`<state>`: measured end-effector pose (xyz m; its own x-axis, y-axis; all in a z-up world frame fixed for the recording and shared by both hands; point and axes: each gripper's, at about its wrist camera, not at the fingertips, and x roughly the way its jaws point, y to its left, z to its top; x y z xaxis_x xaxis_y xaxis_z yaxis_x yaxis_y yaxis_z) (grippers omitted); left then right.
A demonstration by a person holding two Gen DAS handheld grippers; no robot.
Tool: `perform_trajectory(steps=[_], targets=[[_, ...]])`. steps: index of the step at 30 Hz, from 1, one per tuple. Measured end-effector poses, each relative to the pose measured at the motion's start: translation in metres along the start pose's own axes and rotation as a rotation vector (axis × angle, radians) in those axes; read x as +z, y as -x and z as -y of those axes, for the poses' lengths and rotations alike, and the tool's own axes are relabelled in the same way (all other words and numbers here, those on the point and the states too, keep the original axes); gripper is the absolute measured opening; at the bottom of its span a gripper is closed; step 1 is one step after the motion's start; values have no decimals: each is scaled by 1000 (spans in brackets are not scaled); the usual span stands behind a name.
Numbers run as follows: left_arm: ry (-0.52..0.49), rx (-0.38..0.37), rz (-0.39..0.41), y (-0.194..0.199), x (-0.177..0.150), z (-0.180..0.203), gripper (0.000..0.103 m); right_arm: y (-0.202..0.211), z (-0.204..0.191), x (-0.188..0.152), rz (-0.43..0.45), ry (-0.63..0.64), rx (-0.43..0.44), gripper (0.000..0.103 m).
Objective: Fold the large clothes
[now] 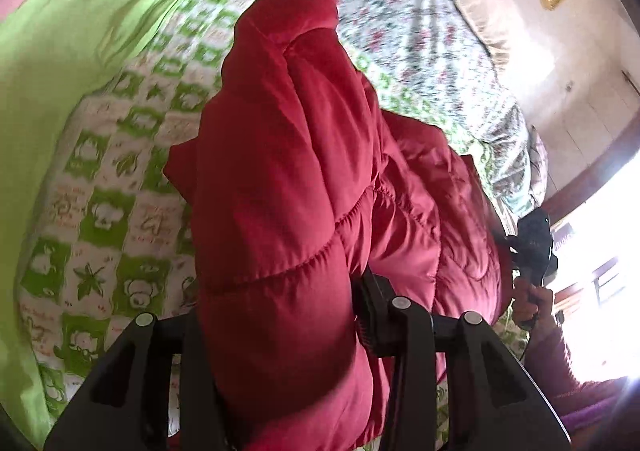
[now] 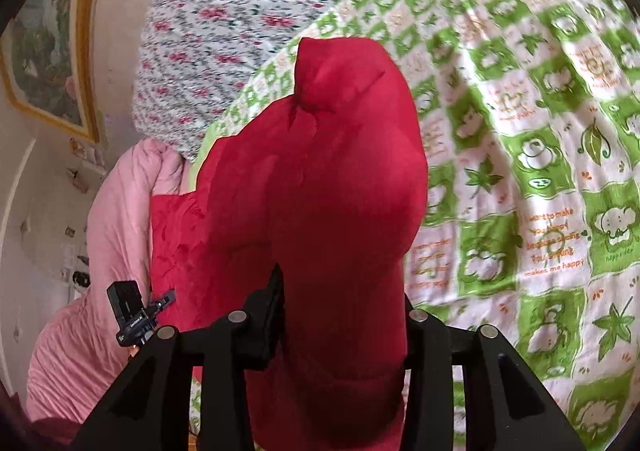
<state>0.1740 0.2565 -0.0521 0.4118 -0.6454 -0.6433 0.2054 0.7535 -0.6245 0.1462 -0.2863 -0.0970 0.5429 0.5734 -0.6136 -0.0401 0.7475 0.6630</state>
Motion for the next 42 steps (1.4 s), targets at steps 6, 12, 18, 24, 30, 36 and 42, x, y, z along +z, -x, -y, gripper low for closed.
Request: perform_trajectory(steps=[6,12,18,24,30,36,42], targets=[[-6,51,-12,-12,-5,-4,47,-10,9,1,2,1,-42,52],[-8,76,-30,-20,-5,-6,52,-13,18,-1,6,-14,-52,59],[-35,109,-20,-16,-9,-1,67,-11,18,-3,9,-6,-93,67],[-55,153,-7,5,-16,-2,77,-7,15,-4,12,2,-153,80],[-58,231,33,29,-23,-1,77,-3,4,-4,29,14,-210,83],[-58,280,109,54,-27,5,77,8,-11,-8,60,51,-293,83],[-141,246,162,63,-23,48,77,23,-22,-14,105,72,-343,83]])
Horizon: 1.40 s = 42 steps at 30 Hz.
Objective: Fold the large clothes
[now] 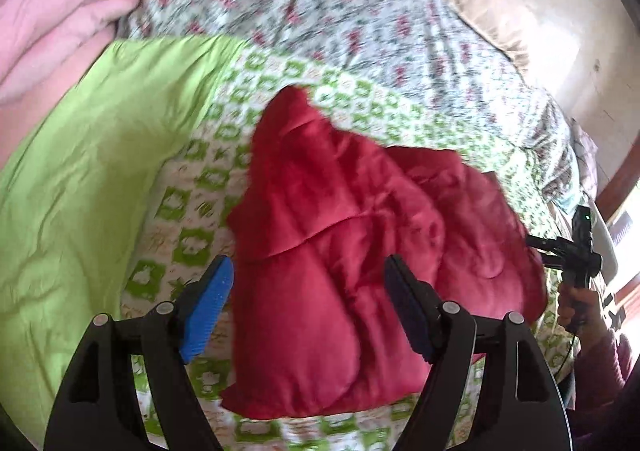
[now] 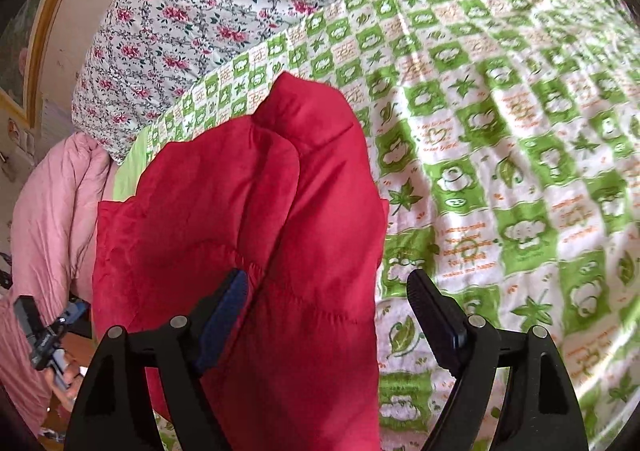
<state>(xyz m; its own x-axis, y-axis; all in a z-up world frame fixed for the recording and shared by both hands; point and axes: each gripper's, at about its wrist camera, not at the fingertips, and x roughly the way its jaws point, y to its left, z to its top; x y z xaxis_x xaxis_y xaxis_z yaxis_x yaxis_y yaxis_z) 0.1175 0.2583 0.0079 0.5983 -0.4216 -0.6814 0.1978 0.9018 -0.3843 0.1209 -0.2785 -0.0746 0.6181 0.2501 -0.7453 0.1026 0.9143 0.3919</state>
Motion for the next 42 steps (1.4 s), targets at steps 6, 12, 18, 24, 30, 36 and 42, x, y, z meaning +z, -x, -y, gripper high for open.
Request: perform_trajectory(steps=[6,12,18,24,30,36,42], targets=[[-102,-40,15,0,2,45,77,25,-6,-3,72,5,-12,83],[-171,-84,-27,-12,-6,82,77,46,-33,-10,124,59,5,83],[-209,-100,-49,-19,-14,107,77,54,-68,-18,140,130,34,83],[-205,-112,-54,-21,-17,116,77,52,-98,-29,140,205,36,83],[-194,-85,-73,-34,-20,121,77,34,-125,-37,121,269,28,83],[-191,-11,-88,-62,-13,122,77,-4,-149,-36,100,329,-2,82],[-177,60,-128,-108,5,108,77,-47,-162,-20,84,382,-63,69]])
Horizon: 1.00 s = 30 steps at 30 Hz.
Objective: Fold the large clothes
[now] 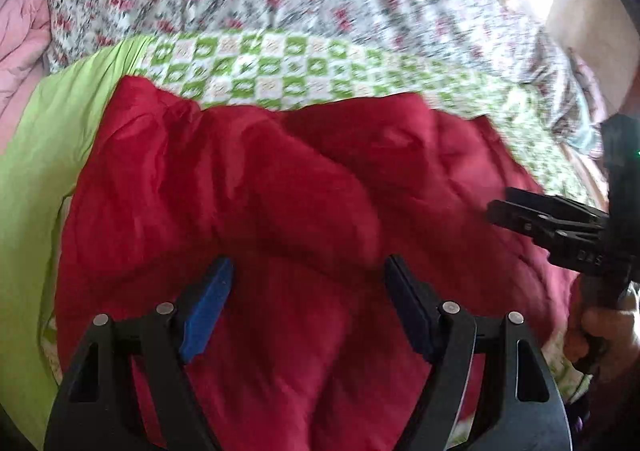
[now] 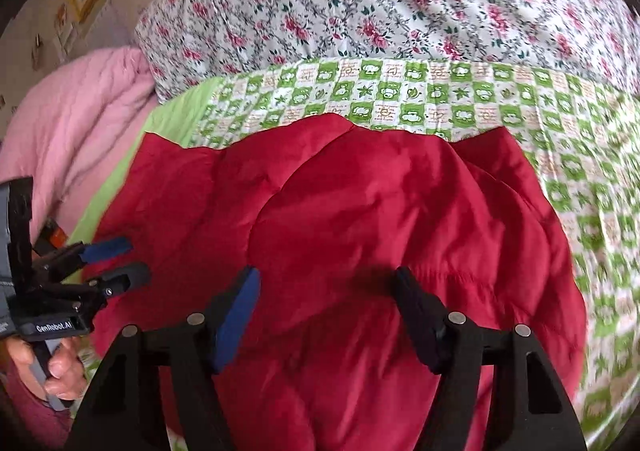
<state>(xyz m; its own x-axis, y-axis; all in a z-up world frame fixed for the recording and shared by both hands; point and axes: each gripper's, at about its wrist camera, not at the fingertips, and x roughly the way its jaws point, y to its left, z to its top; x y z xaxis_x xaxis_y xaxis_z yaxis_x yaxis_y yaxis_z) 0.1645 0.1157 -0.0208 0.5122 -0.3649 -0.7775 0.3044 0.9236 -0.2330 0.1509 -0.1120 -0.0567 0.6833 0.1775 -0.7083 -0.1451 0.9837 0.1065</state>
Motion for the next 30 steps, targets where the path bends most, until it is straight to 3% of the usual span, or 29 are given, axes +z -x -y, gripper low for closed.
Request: perform_trajectory(steps=[6,15,30], targets=[[32,-3,-41,-36,11,-14,79,-42,26,14,-54,-64,-57,69],[70,48,-33,-68,22,-23,85,-72,55,28,-42,-138,-106,69],[75,84,-37,-69,21,-25,85,-81,76,32,-24,-233,-55,70]])
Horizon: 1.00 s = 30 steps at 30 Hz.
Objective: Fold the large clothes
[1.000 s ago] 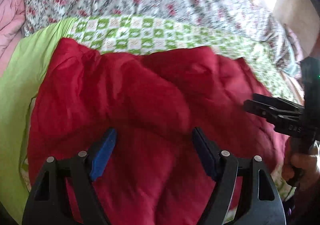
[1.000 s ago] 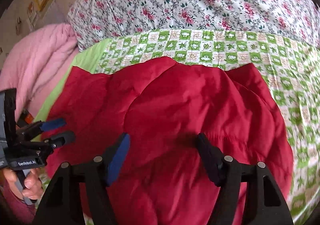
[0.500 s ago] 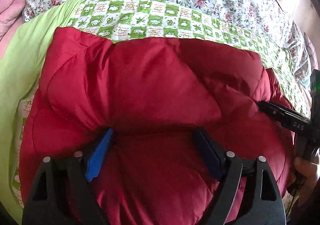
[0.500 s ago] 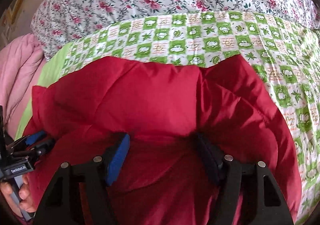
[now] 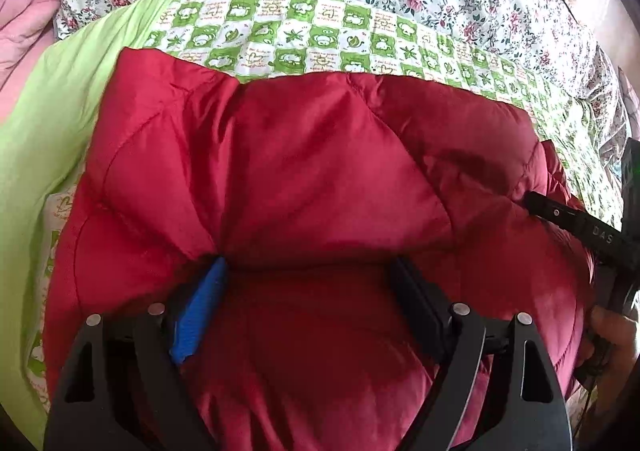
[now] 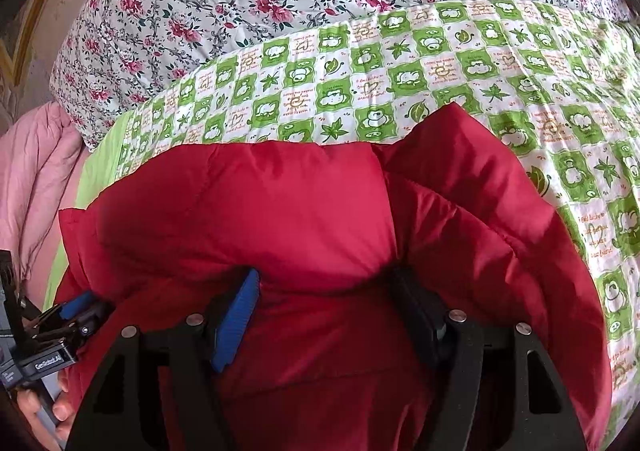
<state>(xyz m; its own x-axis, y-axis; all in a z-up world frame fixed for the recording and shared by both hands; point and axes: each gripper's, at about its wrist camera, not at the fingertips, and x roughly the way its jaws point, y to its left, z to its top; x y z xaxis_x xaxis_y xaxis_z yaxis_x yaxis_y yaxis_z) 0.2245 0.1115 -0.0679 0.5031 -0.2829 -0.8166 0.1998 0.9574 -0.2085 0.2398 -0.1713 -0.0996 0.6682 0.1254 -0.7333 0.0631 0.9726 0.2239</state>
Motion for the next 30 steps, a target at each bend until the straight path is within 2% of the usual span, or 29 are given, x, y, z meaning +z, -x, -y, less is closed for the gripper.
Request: perform_trajectory(steps=[5,13,17,20,23,27,30], targets=[[-8,-30,42,33,-13,-3,84,2,-2,0,1,4,-13,70],[-27,-45,92,88,-59,-10,84,3,-2,2,-11,0,-24,70],[-11,-70,90,99,-76,-14,84,32,-10,-1,32,9,-16,72],[-39,-57,94,103,-86,-11,84,69,-20,-13,77,32,29,72],[-61,-8,62,91,-91,-9,84,104,-35,-37,97,98,62,72],[-73,31,40,84,-94,-6,85,132,-41,-72,82,173,25,72],[-73,49,22,79,-96,-5,85,134,-31,-93,46,184,-34,72]])
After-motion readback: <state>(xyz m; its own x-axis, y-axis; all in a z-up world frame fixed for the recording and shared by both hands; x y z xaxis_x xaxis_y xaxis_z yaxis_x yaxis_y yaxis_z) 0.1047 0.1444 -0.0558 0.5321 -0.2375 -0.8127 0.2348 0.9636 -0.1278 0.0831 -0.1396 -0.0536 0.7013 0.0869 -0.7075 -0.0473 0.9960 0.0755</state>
